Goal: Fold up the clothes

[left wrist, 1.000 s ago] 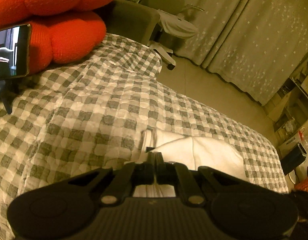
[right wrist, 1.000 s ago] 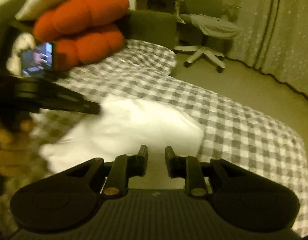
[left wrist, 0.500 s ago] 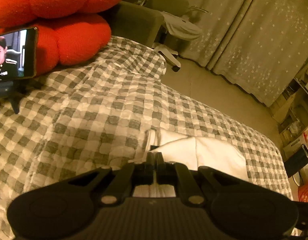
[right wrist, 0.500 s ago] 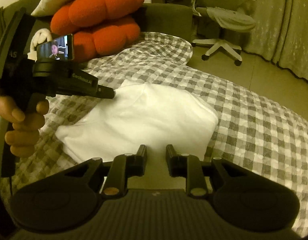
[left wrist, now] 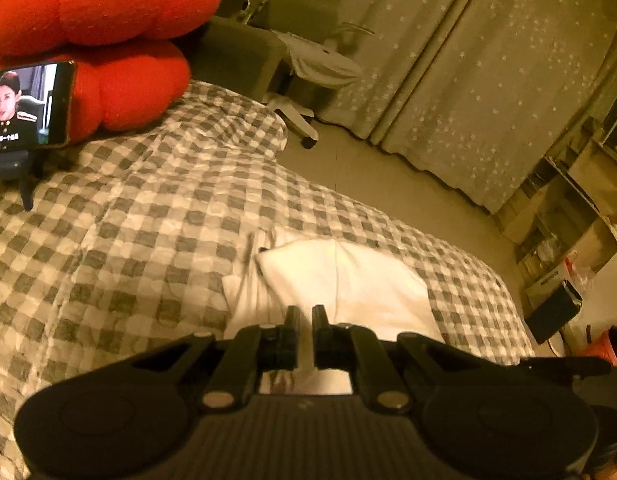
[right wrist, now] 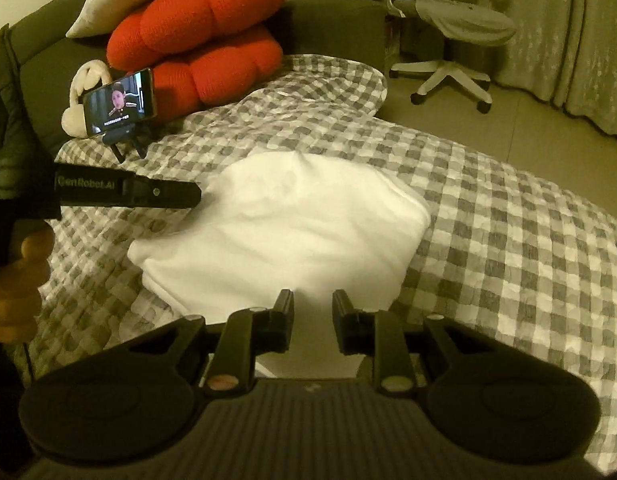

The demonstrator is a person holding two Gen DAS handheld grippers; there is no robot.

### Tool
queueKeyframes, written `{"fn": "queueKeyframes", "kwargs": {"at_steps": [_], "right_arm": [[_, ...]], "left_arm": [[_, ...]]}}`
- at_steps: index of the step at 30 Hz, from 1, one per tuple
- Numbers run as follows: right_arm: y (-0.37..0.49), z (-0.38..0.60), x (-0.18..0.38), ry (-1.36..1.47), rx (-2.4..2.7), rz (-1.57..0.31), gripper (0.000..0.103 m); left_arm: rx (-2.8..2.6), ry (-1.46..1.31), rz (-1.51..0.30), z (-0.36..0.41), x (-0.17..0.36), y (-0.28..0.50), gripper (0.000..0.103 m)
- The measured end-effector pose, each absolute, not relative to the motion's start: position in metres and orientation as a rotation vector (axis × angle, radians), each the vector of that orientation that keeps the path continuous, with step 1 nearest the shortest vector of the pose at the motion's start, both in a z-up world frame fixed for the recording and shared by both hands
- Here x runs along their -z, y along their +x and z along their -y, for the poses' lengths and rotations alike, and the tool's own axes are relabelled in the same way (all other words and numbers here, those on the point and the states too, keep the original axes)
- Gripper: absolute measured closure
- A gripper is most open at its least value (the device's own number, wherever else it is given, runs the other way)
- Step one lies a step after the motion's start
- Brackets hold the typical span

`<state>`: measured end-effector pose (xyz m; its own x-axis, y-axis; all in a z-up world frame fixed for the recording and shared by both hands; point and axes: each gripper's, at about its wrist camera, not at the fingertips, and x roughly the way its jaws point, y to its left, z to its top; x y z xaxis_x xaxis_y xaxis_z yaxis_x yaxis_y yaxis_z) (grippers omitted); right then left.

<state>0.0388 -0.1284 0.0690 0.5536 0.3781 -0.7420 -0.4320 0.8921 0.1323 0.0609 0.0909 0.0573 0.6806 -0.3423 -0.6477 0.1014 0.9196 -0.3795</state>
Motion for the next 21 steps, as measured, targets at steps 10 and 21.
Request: {"fn": "queueKeyframes", "kwargs": {"at_steps": [10, 21], "right_arm": [[0.031, 0.117, -0.052, -0.173, -0.518, -0.905, 0.078], [0.031, 0.119, -0.047, -0.14, -0.521, -0.907, 0.075]], "left_arm": [[0.233, -0.268, -0.849, -0.089, -0.048, 0.067, 0.096], [0.242, -0.268, -0.856, -0.09, -0.047, 0.066, 0.096]]}}
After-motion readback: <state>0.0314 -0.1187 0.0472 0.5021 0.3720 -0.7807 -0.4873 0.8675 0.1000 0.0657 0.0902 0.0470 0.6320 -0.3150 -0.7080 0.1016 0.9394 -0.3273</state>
